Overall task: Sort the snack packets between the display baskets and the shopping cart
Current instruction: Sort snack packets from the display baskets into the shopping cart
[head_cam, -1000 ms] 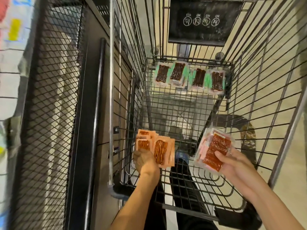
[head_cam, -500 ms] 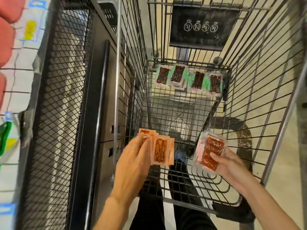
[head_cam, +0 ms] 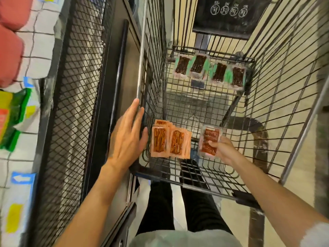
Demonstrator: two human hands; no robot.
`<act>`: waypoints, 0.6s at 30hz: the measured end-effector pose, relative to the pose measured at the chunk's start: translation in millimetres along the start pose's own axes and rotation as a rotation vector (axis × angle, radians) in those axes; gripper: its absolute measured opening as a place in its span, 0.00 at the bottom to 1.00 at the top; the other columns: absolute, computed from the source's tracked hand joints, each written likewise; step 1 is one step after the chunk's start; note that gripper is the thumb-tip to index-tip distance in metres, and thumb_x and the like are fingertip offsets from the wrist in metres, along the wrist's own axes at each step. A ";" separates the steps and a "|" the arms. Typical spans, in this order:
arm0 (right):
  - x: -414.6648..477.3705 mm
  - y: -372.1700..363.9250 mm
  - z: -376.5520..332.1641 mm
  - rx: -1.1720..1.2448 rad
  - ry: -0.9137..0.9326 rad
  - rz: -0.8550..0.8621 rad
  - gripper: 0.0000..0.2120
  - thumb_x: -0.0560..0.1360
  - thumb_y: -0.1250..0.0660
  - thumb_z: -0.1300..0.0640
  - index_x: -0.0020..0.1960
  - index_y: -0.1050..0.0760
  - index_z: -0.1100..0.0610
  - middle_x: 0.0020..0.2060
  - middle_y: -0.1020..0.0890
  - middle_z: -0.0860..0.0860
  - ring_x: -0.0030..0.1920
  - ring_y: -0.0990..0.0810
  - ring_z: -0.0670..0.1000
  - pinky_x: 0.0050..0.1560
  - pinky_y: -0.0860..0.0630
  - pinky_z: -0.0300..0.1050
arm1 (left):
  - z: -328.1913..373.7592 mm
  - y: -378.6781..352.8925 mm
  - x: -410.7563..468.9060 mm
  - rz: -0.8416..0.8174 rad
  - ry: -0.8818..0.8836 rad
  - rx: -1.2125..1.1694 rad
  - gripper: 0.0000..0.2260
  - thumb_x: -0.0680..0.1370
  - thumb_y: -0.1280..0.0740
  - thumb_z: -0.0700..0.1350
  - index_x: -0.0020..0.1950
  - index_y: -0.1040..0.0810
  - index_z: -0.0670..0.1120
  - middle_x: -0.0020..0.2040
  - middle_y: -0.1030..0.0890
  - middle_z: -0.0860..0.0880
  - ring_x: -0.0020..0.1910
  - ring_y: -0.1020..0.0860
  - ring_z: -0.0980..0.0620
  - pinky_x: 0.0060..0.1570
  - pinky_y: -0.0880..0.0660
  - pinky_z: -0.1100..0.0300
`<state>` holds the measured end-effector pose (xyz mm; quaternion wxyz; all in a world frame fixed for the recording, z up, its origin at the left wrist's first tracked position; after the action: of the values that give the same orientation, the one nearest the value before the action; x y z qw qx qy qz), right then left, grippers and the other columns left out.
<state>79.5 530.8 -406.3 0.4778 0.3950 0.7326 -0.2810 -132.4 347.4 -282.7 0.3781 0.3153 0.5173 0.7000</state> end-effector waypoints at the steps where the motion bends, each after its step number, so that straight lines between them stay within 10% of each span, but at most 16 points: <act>1: 3.9 0.8 2.1 -0.017 0.004 0.022 0.14 0.76 0.41 0.72 0.56 0.28 0.57 0.55 0.20 0.56 0.53 0.20 0.53 0.50 0.22 0.53 | -0.7 0.2 -0.9 -0.006 -0.004 -0.002 0.21 0.74 0.30 0.36 0.65 0.27 0.30 0.69 0.31 0.33 0.66 0.27 0.38 0.64 0.28 0.49; 11: 25.3 11.4 31.3 -0.244 -0.076 -0.004 0.18 0.76 0.40 0.70 0.65 0.30 0.60 0.60 0.23 0.59 0.64 0.26 0.59 0.65 0.30 0.63 | -5.8 -9.0 -4.0 0.032 -0.011 -0.045 0.16 0.76 0.34 0.36 0.63 0.26 0.31 0.72 0.34 0.35 0.66 0.27 0.41 0.61 0.27 0.54; 18: 34.9 4.7 39.8 -0.321 -0.027 0.110 0.14 0.76 0.36 0.65 0.61 0.29 0.60 0.57 0.22 0.56 0.62 0.25 0.57 0.55 0.27 0.48 | -3.0 -12.4 -2.4 0.081 0.014 -0.068 0.15 0.76 0.35 0.34 0.61 0.25 0.30 0.71 0.34 0.34 0.67 0.31 0.44 0.63 0.29 0.55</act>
<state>94.5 512.7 -454.0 0.5592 0.3493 0.7388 -0.1393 -131.1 346.1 -295.6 0.3563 0.3181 0.4828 0.7340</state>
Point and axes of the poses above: each hand's wrist, its own x-axis towards the middle knuckle, its own y-axis out of the back of the hand, z = x × y, the point moved 1 cm from there along x, towards the middle knuckle
